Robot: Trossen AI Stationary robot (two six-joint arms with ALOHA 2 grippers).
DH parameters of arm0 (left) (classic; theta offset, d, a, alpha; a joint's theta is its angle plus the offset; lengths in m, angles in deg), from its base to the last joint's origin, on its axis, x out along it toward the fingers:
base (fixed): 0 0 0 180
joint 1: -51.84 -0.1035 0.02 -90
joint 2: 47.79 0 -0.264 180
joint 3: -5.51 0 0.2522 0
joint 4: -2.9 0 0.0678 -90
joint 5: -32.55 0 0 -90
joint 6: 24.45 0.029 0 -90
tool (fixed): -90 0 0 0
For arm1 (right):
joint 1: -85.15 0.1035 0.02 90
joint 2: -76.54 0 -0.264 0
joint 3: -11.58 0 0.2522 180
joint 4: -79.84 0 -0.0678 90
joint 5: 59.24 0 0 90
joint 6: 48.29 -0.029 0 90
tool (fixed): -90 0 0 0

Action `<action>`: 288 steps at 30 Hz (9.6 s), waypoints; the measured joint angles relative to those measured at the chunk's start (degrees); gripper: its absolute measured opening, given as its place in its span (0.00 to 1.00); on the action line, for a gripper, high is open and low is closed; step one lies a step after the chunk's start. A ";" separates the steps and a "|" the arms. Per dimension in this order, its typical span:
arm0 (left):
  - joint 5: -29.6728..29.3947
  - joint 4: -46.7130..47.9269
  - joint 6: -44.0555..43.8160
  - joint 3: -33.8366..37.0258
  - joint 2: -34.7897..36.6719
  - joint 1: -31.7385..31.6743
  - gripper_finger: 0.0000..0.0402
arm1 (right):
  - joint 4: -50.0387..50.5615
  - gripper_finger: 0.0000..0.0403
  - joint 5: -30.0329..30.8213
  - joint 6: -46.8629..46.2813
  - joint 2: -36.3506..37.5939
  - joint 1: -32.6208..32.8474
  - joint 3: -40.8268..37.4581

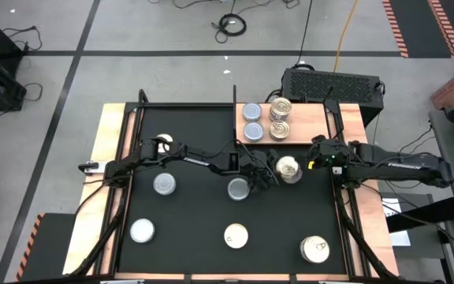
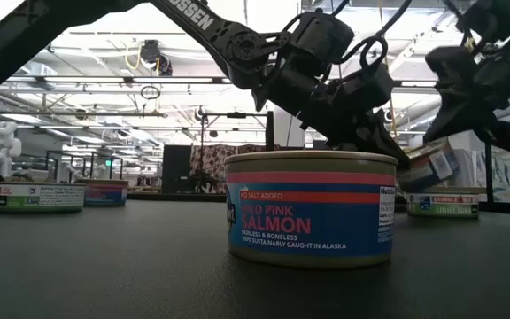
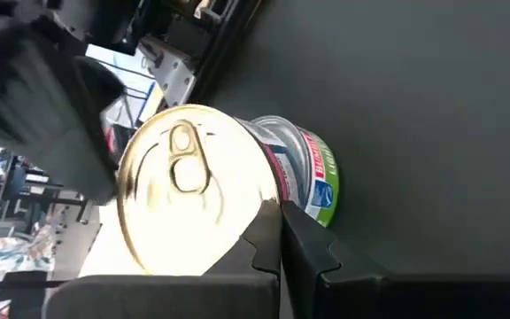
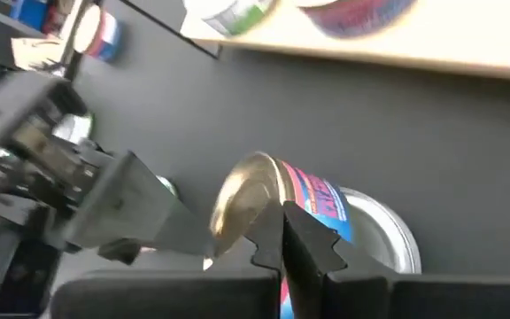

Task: Stack canned seafood by type on shelf
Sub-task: Put the blue pink tuna can on the shelf

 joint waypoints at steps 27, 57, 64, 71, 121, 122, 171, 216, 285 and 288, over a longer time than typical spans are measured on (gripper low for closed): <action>-3.05 12.48 5.56 -13.02 -0.04 -0.77 0.00 | 13.14 0.00 22.66 10.05 1.07 0.00 10.40; 4.64 16.18 1.02 -38.62 -16.04 -10.23 0.00 | 5.52 0.00 27.70 17.18 1.04 -0.04 14.16; 6.28 14.38 -0.38 -38.64 -16.90 -11.73 0.00 | 4.32 0.00 27.69 17.07 1.04 -0.04 14.16; 7.13 13.09 -0.60 -38.66 -18.73 -12.68 0.00 | 4.18 0.00 27.69 17.07 0.92 -0.04 14.16; -2.90 50.96 -20.79 -38.64 9.33 -9.22 0.06 | 14.95 0.00 20.57 18.76 -12.50 -0.03 14.13; -2.05 53.48 -21.94 -38.64 11.09 -9.40 0.04 | 15.05 0.00 20.51 19.01 -14.13 -0.11 14.13; 12.38 -7.51 -54.57 56.98 65.75 -14.55 0.00 | -1.31 0.00 18.95 37.08 -41.56 -20.52 14.09; 16.74 -7.47 -54.41 56.98 65.72 -12.73 0.00 | -13.12 0.00 20.35 39.52 -42.41 -28.27 14.11; -9.02 46.02 -49.82 47.35 64.00 -19.13 0.46 | -13.26 0.00 21.75 21.71 -30.96 20.68 14.13; -9.02 43.99 -50.56 48.40 64.00 -18.14 0.55 | -13.24 0.00 21.75 21.87 -30.96 20.65 14.13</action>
